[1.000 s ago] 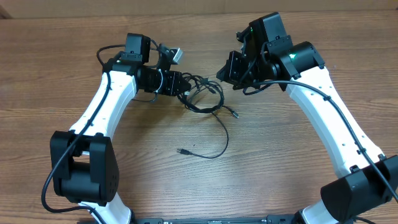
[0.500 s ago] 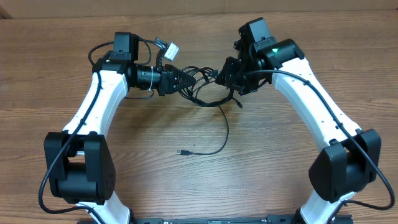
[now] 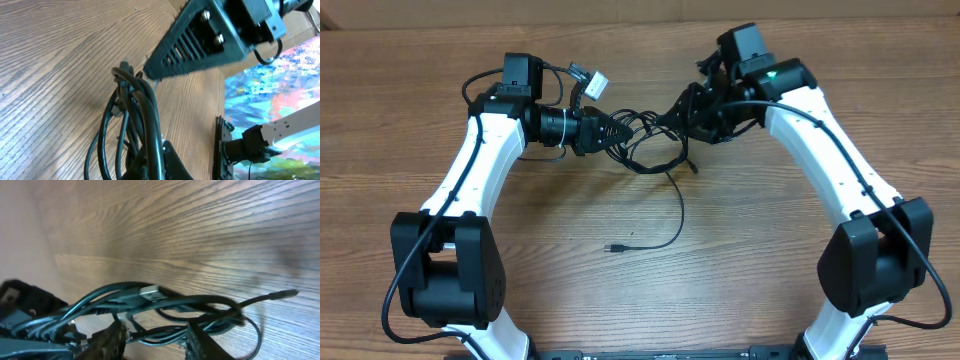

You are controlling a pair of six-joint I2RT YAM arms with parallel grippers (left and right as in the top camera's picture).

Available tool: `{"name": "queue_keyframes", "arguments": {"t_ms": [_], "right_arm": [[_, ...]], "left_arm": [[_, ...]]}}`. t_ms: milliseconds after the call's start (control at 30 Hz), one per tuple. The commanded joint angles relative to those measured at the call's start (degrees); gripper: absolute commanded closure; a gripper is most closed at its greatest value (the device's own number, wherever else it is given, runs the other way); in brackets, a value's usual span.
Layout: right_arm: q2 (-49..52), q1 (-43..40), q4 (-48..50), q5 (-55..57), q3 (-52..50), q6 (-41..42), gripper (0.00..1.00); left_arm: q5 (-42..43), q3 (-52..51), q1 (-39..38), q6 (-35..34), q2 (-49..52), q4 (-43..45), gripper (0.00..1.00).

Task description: Untangle cables

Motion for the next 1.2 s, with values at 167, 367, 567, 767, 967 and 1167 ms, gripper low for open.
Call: {"name": "queue_keyframes", "arguments": {"t_ms": [167, 367, 567, 767, 967, 1167], "right_arm": [[3.52, 2.03, 0.48, 2.45, 0.87, 4.35, 0.6], [4.66, 2.75, 0.35, 2.34, 0.85, 4.61, 0.6], [5.57, 2.75, 1.92, 3.19, 0.79, 6.29, 0.6], [8.13, 2.75, 3.08, 7.26, 0.0, 8.46, 0.61], [12.0, 2.75, 4.33, 6.97, 0.0, 8.48, 0.62], [13.07, 2.78, 4.26, 7.02, 0.0, 8.46, 0.62]], "left_arm": [[0.52, 1.07, -0.55, 0.04, -1.27, -0.02, 0.96], [0.52, 1.07, -0.55, 0.04, -1.27, 0.0, 0.96], [0.57, 1.07, -0.57, 0.04, -1.27, 0.02, 0.96], [0.85, 1.07, -0.61, 0.04, -1.27, -0.04, 0.96], [1.14, 1.07, -0.61, 0.04, -1.27, -0.02, 0.96], [1.84, 1.07, -0.44, -1.11, -1.27, 1.84, 0.96]]}}
